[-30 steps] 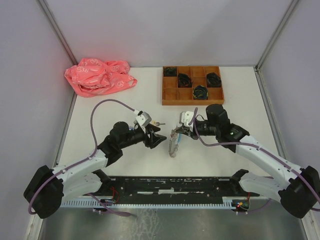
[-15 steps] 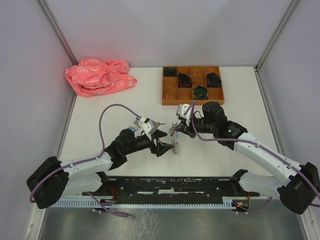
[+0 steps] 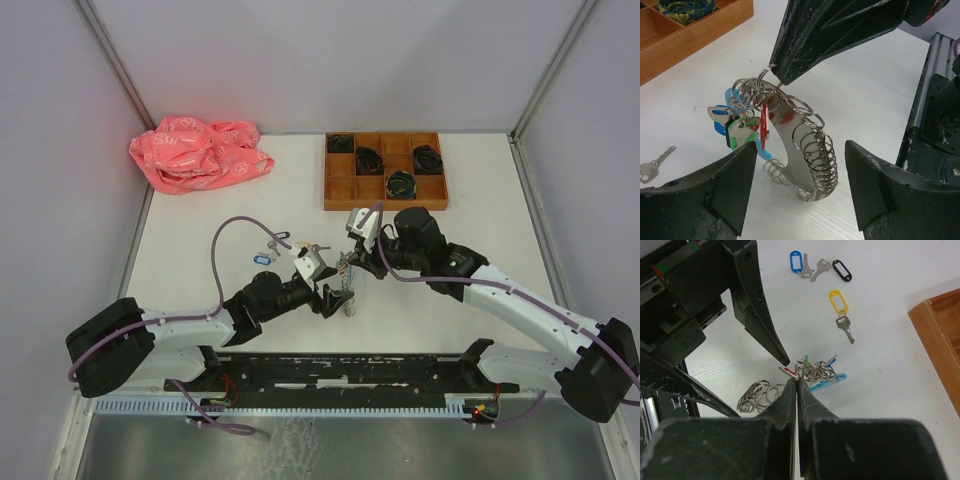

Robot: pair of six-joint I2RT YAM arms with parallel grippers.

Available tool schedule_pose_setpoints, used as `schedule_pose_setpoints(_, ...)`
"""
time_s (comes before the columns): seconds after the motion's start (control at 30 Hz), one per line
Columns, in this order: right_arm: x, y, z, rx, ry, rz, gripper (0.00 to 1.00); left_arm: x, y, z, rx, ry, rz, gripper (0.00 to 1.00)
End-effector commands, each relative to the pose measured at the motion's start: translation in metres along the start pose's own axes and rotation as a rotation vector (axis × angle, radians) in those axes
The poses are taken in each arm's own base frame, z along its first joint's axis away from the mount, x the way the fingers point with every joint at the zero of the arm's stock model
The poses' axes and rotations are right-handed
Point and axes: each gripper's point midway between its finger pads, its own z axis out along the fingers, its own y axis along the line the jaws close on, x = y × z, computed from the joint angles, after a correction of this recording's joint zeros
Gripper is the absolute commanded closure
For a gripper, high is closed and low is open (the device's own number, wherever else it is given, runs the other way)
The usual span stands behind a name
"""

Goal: Put the keys on the keyring

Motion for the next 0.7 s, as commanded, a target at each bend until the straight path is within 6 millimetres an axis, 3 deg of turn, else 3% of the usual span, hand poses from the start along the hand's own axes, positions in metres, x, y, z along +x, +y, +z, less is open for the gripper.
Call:
schedule_pose_setpoints(0.0, -0.043, -0.013, -0.006, 0.076, -0.102, -0.002, 0.99, -0.016, 0.004, 0.005, -0.046, -0.08, 0.058, 0.24)
schedule_pose_setpoints(0.27, -0.043, -0.01, -0.004, 0.08, -0.095, 0.012, 0.99, -0.01, 0.006, 0.011, -0.075, -0.074, 0.052, 0.33)
schedule_pose_setpoints(0.53, -0.043, -0.012, -0.007, 0.105, -0.093, 0.015, 0.96, -0.006, 0.008, 0.013, -0.082, -0.041, 0.067, 0.75)
schedule_pose_setpoints(0.67, -0.047, -0.014, -0.008, 0.118, -0.104, 0.026, 0.89, -0.005, 0.01, 0.01, -0.096, -0.025, 0.073, 0.86)
